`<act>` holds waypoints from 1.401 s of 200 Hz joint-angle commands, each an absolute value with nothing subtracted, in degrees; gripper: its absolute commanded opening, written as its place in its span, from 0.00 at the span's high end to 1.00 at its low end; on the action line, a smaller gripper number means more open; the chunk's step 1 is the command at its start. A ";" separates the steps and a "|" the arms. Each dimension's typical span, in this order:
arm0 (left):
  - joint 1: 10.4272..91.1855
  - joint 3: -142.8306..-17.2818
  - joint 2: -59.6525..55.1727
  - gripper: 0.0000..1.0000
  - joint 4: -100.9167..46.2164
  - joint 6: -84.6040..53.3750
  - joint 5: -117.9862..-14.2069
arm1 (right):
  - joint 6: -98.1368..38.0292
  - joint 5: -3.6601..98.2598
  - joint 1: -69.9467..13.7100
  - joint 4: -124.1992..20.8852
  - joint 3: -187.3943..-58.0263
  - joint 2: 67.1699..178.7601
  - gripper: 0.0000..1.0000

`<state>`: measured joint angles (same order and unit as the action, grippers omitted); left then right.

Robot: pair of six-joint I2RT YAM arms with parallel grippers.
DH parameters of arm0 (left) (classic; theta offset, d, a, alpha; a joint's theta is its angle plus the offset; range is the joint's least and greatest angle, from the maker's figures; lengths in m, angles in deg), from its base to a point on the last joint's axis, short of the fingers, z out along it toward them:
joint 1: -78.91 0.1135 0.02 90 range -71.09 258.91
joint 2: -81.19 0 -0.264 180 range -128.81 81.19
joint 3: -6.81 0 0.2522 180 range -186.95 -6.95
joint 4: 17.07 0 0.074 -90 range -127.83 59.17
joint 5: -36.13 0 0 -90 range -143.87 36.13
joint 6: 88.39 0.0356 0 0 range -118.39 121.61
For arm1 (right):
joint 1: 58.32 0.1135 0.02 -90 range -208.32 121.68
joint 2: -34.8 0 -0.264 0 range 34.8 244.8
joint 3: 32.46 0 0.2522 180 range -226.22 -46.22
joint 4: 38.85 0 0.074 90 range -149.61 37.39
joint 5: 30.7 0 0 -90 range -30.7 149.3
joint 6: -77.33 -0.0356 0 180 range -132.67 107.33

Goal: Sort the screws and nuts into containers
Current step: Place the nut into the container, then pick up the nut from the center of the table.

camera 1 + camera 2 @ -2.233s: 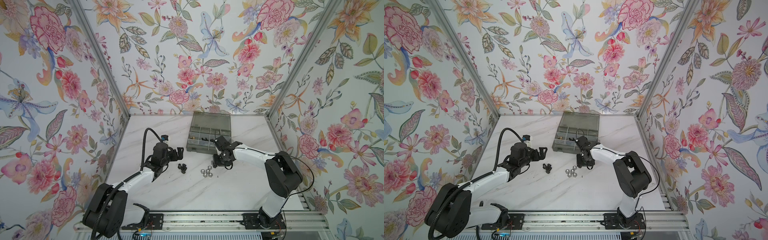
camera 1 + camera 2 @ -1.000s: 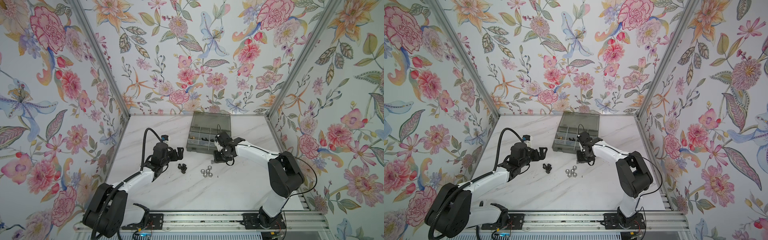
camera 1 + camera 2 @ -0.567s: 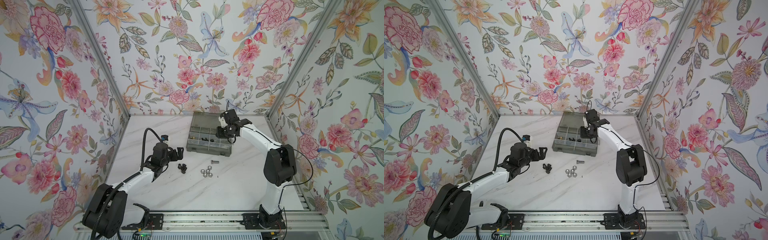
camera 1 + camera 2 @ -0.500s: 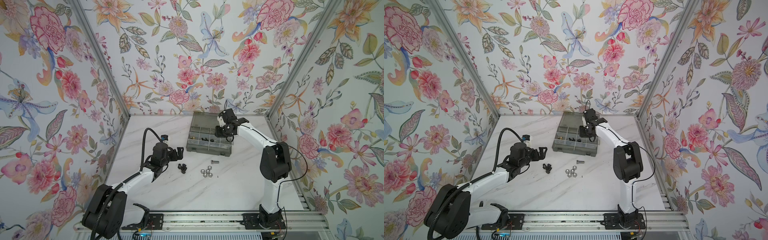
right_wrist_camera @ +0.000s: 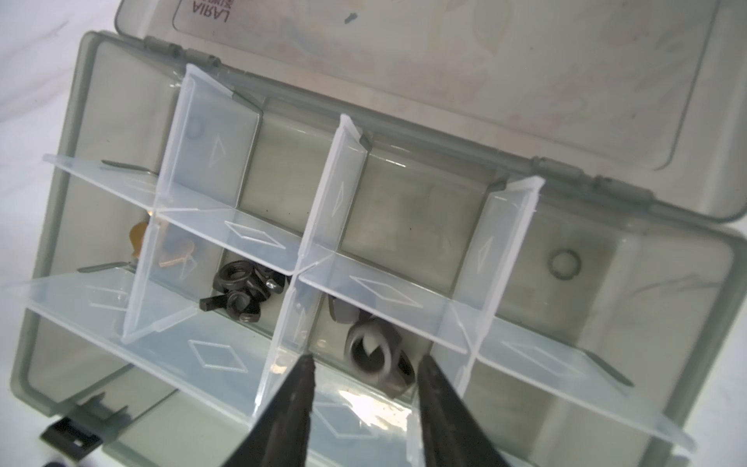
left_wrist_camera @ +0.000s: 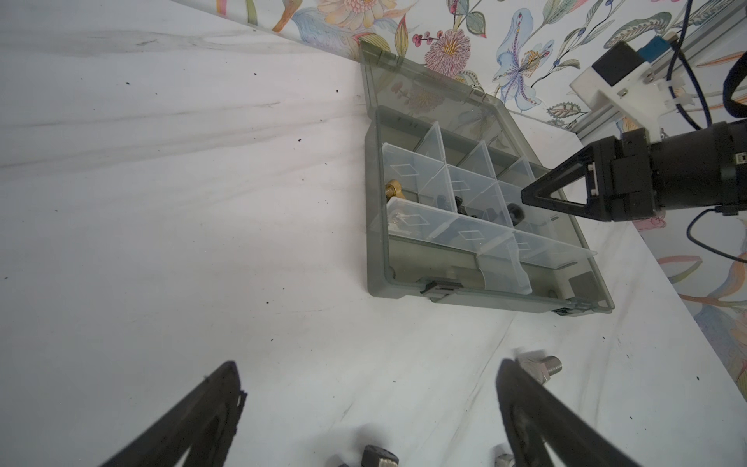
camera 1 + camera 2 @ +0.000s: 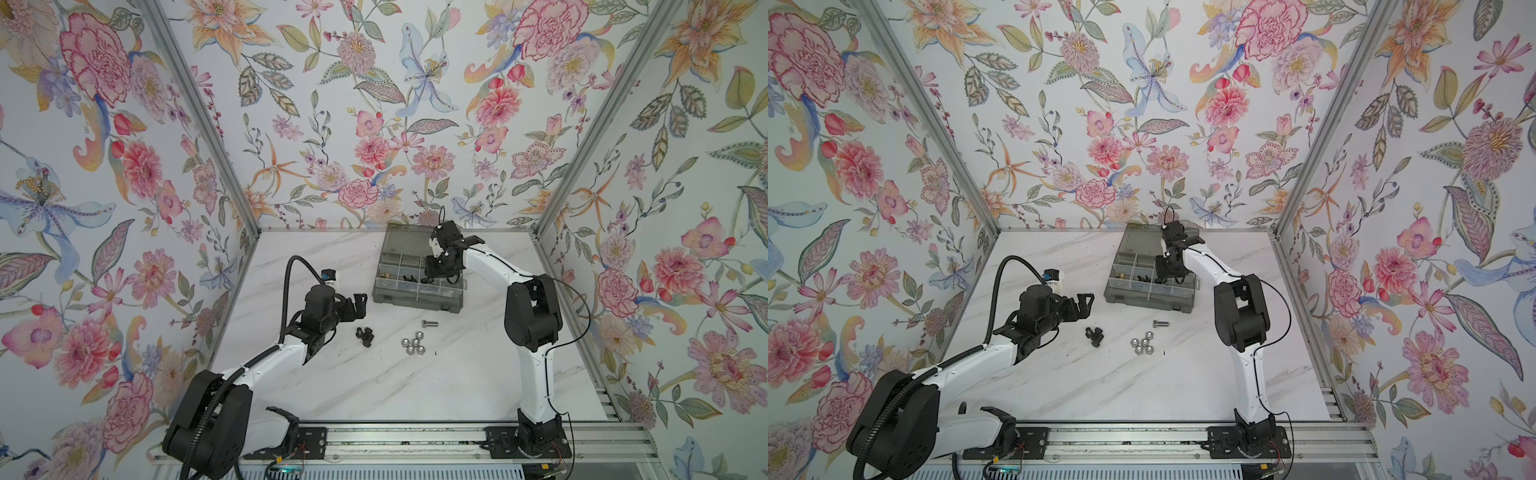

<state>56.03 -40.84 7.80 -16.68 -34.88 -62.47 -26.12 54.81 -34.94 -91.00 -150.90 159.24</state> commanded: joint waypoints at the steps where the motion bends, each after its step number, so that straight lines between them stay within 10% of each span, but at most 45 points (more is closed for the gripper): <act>1: 56.31 -40.00 8.85 0.01 -17.16 -35.14 -61.93 | -24.61 54.95 -35.25 -92.92 -151.94 157.94 0.51; 126: 56.33 -40.50 8.43 0.01 -17.05 -34.91 -62.53 | -20.83 47.83 -23.72 -94.00 -120.40 130.71 0.40; 280: 56.31 -40.00 10.55 0.01 -18.13 -35.13 -62.23 | -25.48 57.78 -12.27 -94.03 -113.24 137.62 0.43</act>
<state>56.03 -40.84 9.12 -16.77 -34.88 -62.64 -23.87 55.40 -13.07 -93.49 -113.64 136.60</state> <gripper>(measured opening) 0.994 0.566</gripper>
